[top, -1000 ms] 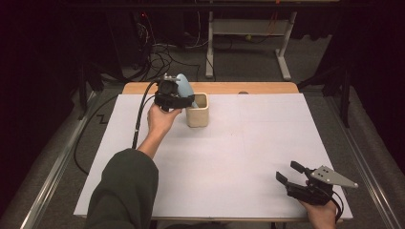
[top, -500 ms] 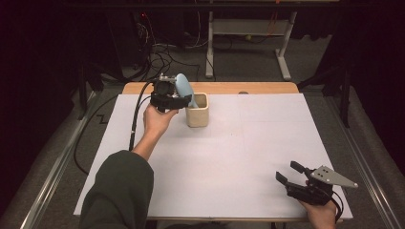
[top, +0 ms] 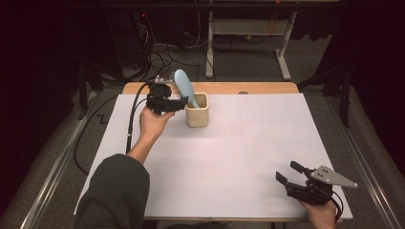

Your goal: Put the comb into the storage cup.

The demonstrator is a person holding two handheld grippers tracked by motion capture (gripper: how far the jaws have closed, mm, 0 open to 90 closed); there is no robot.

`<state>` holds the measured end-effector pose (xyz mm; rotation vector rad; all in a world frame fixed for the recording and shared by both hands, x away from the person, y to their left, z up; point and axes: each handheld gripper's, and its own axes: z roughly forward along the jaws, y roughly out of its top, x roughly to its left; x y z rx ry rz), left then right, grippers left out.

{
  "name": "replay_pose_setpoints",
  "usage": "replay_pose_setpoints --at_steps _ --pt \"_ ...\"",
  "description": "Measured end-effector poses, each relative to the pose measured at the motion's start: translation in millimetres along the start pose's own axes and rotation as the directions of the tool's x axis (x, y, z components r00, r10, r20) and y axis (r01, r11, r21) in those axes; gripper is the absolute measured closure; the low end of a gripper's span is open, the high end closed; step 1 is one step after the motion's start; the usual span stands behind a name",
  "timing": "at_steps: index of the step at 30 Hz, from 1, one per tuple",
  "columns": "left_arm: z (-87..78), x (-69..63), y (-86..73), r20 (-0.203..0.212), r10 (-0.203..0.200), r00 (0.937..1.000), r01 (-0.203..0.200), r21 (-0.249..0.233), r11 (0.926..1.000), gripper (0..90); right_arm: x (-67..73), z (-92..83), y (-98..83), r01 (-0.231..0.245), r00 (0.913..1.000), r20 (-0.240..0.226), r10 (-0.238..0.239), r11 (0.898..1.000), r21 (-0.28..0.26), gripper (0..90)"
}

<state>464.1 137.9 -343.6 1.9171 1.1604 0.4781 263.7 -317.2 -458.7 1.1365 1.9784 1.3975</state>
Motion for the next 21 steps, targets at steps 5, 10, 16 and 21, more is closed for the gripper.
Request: replay_pose_setpoints --at_steps 5,10,16,21 --pt "-3.2 -0.1 -0.7 0.005 0.005 1.0000 -0.005 -0.005 1.0000 27.8 0.2 0.2 0.0 0.002 1.0000 0.000 -0.002 1.000 -0.001 27.7" --pt "-5.9 0.3 -2.1 0.015 0.004 0.9999 -0.004 -0.007 1.0000 27.9 0.2 0.3 0.0 0.002 1.0000 0.001 -0.002 1.000 -0.001 27.7" --pt "-8.9 -0.5 -4.2 0.020 0.007 0.9998 -0.006 -0.013 0.9999 28.2 0.2 0.4 0.0 0.004 1.0000 0.001 -0.004 1.000 -0.001 27.7" --pt "-12.1 0.9 -5.7 0.023 0.005 0.9997 -0.004 -0.018 0.9998 28.4 0.4 0.5 0.1 0.005 1.0000 0.001 -0.005 1.000 0.000 27.7"
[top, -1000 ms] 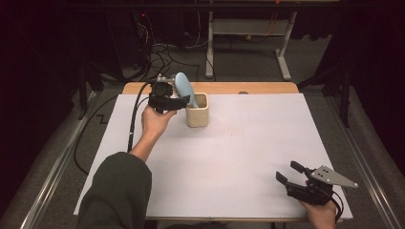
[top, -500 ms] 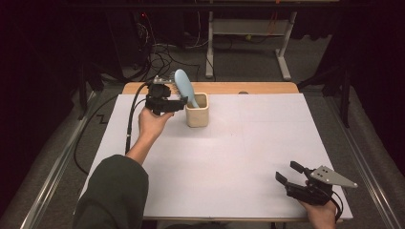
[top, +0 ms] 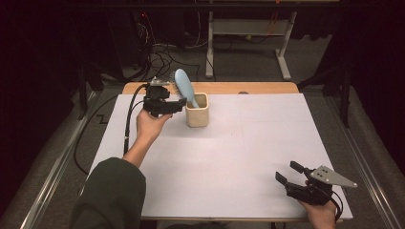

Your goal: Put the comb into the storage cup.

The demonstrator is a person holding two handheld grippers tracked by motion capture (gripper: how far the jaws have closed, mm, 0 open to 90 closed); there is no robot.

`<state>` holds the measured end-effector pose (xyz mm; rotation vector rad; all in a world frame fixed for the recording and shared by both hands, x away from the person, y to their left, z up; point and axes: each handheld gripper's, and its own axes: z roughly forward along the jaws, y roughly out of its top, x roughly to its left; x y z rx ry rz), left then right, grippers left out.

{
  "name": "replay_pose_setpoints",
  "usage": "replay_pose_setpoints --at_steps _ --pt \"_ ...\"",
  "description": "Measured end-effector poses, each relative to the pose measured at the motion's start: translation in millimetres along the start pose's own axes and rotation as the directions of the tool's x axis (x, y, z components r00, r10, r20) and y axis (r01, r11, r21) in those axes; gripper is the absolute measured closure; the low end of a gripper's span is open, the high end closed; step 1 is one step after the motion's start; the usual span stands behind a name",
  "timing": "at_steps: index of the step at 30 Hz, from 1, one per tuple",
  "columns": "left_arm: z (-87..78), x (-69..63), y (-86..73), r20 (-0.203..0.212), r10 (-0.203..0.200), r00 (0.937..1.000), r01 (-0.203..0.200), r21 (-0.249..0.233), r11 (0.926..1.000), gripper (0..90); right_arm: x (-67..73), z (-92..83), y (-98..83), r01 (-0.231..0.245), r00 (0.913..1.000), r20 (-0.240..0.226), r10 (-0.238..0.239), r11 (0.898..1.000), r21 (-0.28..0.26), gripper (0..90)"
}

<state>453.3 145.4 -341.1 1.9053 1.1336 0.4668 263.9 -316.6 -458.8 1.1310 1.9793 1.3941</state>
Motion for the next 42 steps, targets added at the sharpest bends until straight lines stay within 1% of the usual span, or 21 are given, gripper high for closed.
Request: replay_pose_setpoints --at_steps 13,18,33,42 --pt "-9.6 1.7 -3.6 0.011 -0.003 0.9999 0.003 -0.010 0.9999 28.8 0.1 -0.1 0.0 -0.001 1.0000 0.001 0.001 1.000 0.000 27.7" --pt "-13.0 1.4 -3.6 0.007 0.011 0.9999 -0.010 -0.013 0.9999 29.0 0.1 -0.2 0.0 -0.002 1.0000 0.002 0.002 1.000 0.000 27.7" --pt "-23.9 2.1 -9.1 0.021 0.014 0.9997 -0.014 -0.020 0.9997 29.2 -0.2 -0.6 0.0 -0.005 1.0000 0.001 0.005 1.000 0.001 27.7" --pt "-28.6 1.9 -12.5 0.024 0.024 0.9994 -0.024 -0.014 0.9996 29.3 -0.2 -0.6 0.0 -0.005 1.0000 0.002 0.005 1.000 0.001 27.7"
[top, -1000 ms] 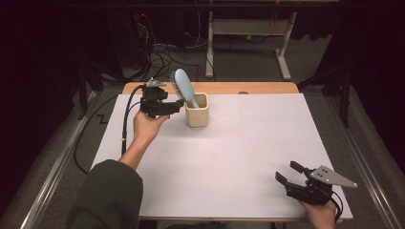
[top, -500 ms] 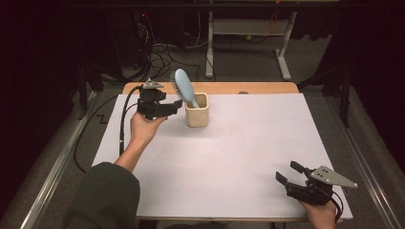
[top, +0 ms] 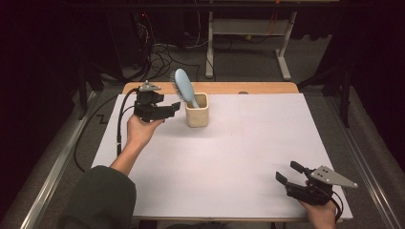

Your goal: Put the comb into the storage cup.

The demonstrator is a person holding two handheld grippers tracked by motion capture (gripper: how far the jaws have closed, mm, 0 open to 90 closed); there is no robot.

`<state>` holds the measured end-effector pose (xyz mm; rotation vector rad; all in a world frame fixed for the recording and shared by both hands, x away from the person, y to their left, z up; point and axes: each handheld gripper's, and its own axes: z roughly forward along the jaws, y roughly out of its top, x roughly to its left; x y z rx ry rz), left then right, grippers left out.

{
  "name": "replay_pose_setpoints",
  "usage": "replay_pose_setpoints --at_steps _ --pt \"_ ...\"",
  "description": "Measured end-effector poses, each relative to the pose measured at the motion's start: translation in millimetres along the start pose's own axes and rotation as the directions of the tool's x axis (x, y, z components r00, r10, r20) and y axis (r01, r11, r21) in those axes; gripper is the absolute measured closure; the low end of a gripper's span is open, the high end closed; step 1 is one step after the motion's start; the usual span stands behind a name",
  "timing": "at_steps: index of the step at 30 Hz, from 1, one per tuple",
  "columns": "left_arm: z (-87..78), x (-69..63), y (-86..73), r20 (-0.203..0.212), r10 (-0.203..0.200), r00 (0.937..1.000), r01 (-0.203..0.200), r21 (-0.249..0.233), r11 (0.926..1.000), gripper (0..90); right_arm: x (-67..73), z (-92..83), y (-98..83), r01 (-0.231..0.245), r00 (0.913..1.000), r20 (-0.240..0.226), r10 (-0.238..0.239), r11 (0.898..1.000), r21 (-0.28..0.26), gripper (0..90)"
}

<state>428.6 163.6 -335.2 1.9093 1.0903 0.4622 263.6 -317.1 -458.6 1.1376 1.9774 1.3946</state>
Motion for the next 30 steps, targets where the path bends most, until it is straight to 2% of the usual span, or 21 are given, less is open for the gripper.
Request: replay_pose_setpoints --at_steps 30 --pt "-15.0 -1.2 -12.6 0.003 0.003 1.0000 -0.003 -0.013 0.9999 30.6 0.1 0.4 -0.1 0.003 1.0000 0.000 -0.003 1.000 0.000 27.7"
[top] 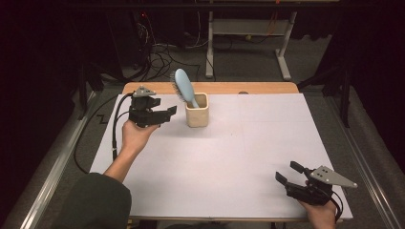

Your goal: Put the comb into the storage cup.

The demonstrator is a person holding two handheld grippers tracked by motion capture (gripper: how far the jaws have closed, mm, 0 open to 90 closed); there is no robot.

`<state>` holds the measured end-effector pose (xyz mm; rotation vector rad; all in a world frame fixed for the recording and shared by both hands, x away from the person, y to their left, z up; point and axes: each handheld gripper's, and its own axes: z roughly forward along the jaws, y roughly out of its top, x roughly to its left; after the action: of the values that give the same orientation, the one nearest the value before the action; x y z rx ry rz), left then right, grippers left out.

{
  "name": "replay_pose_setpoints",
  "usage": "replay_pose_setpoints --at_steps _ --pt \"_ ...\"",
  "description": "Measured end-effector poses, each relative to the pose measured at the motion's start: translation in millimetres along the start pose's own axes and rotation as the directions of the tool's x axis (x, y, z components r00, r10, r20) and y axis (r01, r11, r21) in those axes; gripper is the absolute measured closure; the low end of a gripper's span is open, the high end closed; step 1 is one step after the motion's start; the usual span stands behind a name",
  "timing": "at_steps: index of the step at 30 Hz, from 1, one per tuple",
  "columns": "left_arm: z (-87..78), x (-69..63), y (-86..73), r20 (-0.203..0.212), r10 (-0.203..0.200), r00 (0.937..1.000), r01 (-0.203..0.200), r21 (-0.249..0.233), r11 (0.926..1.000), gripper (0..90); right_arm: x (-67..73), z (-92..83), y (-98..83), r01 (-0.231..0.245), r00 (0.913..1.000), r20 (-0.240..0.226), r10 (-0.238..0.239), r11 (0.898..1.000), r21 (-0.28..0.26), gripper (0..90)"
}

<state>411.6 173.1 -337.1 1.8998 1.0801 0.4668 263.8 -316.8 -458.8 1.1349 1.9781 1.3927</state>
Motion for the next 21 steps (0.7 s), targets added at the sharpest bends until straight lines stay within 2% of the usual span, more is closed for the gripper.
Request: replay_pose_setpoints --at_steps 21 --pt "-10.3 -1.9 -8.9 0.007 0.002 1.0000 -0.002 -0.006 1.0000 30.8 -0.1 -0.7 0.1 -0.005 1.0000 0.003 0.005 1.000 -0.004 27.6"
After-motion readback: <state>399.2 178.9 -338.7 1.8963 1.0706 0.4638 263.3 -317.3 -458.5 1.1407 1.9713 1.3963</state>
